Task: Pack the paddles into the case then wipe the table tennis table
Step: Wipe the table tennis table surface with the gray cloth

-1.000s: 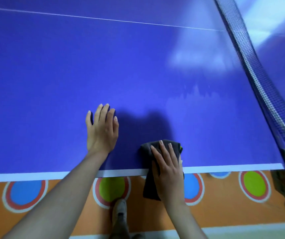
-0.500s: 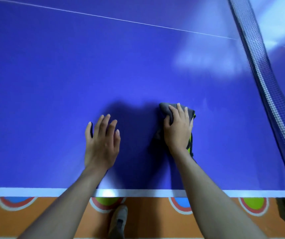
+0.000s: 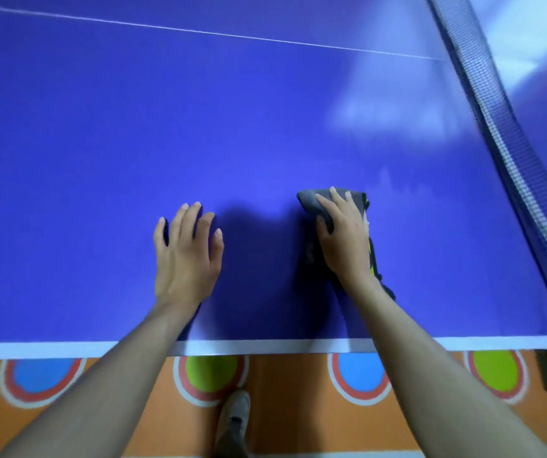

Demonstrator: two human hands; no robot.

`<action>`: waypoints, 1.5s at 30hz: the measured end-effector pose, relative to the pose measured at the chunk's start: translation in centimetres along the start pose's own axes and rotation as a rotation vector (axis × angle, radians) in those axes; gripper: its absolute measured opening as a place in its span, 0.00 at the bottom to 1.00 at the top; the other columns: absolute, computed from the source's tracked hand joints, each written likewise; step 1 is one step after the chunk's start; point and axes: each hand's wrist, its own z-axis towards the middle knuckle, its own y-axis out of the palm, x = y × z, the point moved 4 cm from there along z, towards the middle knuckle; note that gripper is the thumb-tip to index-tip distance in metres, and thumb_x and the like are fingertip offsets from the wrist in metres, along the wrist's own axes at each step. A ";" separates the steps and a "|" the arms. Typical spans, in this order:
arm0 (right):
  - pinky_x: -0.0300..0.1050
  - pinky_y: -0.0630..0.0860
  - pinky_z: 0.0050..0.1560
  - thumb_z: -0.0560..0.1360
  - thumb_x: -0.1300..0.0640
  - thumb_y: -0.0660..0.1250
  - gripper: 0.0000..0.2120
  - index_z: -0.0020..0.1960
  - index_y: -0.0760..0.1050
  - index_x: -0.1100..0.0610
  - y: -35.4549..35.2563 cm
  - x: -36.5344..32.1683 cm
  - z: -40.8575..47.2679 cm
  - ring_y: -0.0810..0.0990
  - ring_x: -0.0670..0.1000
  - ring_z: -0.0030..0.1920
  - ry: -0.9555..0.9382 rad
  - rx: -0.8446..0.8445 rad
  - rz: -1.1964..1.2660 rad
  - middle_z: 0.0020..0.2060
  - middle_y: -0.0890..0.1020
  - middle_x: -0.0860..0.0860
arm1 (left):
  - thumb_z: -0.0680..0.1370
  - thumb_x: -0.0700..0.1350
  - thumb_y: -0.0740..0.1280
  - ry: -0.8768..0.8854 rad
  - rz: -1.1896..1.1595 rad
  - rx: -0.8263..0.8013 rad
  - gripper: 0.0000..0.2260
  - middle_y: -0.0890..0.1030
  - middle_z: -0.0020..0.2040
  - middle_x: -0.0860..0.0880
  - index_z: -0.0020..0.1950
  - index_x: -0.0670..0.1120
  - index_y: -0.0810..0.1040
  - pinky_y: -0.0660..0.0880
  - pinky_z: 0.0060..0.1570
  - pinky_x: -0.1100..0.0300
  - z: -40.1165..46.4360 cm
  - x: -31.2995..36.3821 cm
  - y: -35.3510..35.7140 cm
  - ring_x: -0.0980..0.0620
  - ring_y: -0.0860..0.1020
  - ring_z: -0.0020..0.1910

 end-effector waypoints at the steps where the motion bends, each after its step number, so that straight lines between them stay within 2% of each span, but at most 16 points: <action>1: 0.73 0.60 0.72 0.82 0.57 0.65 0.21 0.74 0.74 0.44 -0.4 0.3 -2.4 0.58 0.52 0.82 -0.005 0.002 0.003 0.79 0.68 0.44 | 0.86 0.51 0.55 -0.005 -0.011 -0.001 0.17 0.73 0.73 0.43 0.68 0.43 0.75 0.58 0.76 0.38 0.0 0.2 -0.1 0.43 0.68 0.77; 4: 0.72 0.65 0.71 0.82 0.57 0.66 0.20 0.73 0.75 0.46 -1.5 1.5 -9.8 0.60 0.53 0.81 -0.018 0.003 0.016 0.78 0.69 0.45 | 0.86 0.52 0.54 -0.005 0.000 -0.010 0.18 0.74 0.73 0.43 0.67 0.44 0.75 0.57 0.76 0.39 -0.1 0.4 -0.2 0.43 0.68 0.76; 6: 0.71 0.67 0.70 0.82 0.54 0.63 0.20 0.73 0.74 0.46 -2.3 2.3 -14.1 0.60 0.54 0.81 -0.010 -0.001 0.007 0.78 0.69 0.44 | 0.86 0.53 0.53 0.000 0.024 -0.022 0.19 0.74 0.73 0.43 0.68 0.44 0.74 0.57 0.76 0.39 -0.3 0.5 -0.2 0.43 0.68 0.76; 9: 0.69 0.69 0.70 0.84 0.53 0.61 0.20 0.75 0.73 0.44 -2.8 2.6 -17.4 0.60 0.55 0.81 0.007 -0.015 -0.075 0.79 0.68 0.44 | 0.86 0.53 0.52 -0.007 0.022 -0.046 0.20 0.74 0.73 0.43 0.68 0.43 0.75 0.57 0.76 0.40 -0.5 0.6 -0.3 0.42 0.68 0.75; 12: 0.70 0.67 0.71 0.81 0.61 0.64 0.23 0.73 0.74 0.44 -2.6 2.0 -17.0 0.60 0.55 0.81 0.088 0.008 -0.112 0.78 0.69 0.43 | 0.86 0.53 0.51 -0.002 0.016 -0.050 0.21 0.75 0.72 0.43 0.68 0.43 0.75 0.58 0.76 0.41 -0.7 0.8 -0.4 0.42 0.69 0.75; 14: 0.71 0.67 0.71 0.78 0.63 0.62 0.24 0.71 0.75 0.46 -2.4 1.4 -16.4 0.61 0.56 0.81 0.129 0.051 -0.127 0.77 0.70 0.44 | 0.86 0.53 0.51 -0.006 0.002 -0.065 0.21 0.75 0.72 0.43 0.67 0.43 0.75 0.58 0.76 0.41 -0.6 0.9 -0.4 0.42 0.69 0.75; 17: 0.71 0.69 0.68 0.78 0.62 0.59 0.23 0.69 0.77 0.48 -2.3 1.1 -16.0 0.63 0.56 0.80 0.123 0.121 -0.141 0.76 0.71 0.45 | 0.85 0.53 0.53 0.020 -0.062 -0.092 0.20 0.75 0.72 0.44 0.67 0.43 0.75 0.58 0.76 0.43 -0.5 1.1 -0.7 0.43 0.70 0.75; 21: 0.70 0.69 0.68 0.78 0.64 0.64 0.21 0.68 0.78 0.50 -2.4 1.4 -15.4 0.63 0.56 0.80 0.085 0.141 -0.143 0.76 0.72 0.47 | 0.83 0.55 0.58 0.139 -0.302 -0.127 0.20 0.74 0.73 0.49 0.68 0.45 0.77 0.60 0.76 0.46 -0.8 1.0 -1.9 0.45 0.69 0.75; 26: 0.70 0.71 0.67 0.79 0.57 0.56 0.23 0.71 0.76 0.48 -2.4 2.0 -14.4 0.61 0.54 0.81 0.045 0.073 -0.148 0.77 0.70 0.46 | 0.83 0.51 0.59 0.109 -0.337 -0.093 0.18 0.77 0.70 0.49 0.68 0.45 0.77 0.62 0.73 0.48 -0.1 4.5 -2.7 0.46 0.71 0.74; 29: 0.67 0.73 0.67 0.81 0.57 0.57 0.21 0.71 0.76 0.47 -2.7 2.9 -12.8 0.60 0.52 0.81 0.009 0.054 -0.128 0.78 0.69 0.45 | 0.83 0.49 0.61 0.038 -0.381 -0.064 0.17 0.77 0.69 0.48 0.69 0.45 0.77 0.65 0.70 0.49 0.4 8.6 -2.4 0.46 0.72 0.72; 33: 0.65 0.71 0.69 0.81 0.58 0.60 0.20 0.71 0.75 0.47 -3.1 4.2 -7.6 0.61 0.52 0.81 -0.057 0.039 -0.145 0.78 0.69 0.46 | 0.82 0.47 0.62 0.031 -0.361 -0.056 0.16 0.78 0.68 0.46 0.68 0.45 0.77 0.67 0.67 0.49 0.7 13.1 -0.3 0.44 0.74 0.70; 40: 0.65 0.66 0.71 0.83 0.57 0.60 0.17 0.70 0.77 0.49 -3.6 6.6 5.4 0.63 0.53 0.80 -0.070 0.089 -0.108 0.76 0.72 0.47 | 0.82 0.47 0.62 -0.051 -0.349 -0.111 0.17 0.77 0.69 0.48 0.69 0.46 0.77 0.68 0.69 0.48 1.4 17.3 2.5 0.45 0.73 0.72; 45: 0.60 0.60 0.76 0.83 0.56 0.61 0.17 0.70 0.76 0.48 -3.6 7.9 11.9 0.62 0.51 0.80 -0.056 0.080 -0.085 0.77 0.71 0.45 | 0.81 0.47 0.61 -0.126 -0.335 -0.140 0.17 0.77 0.70 0.48 0.68 0.45 0.78 0.69 0.71 0.44 2.2 19.3 3.9 0.46 0.73 0.73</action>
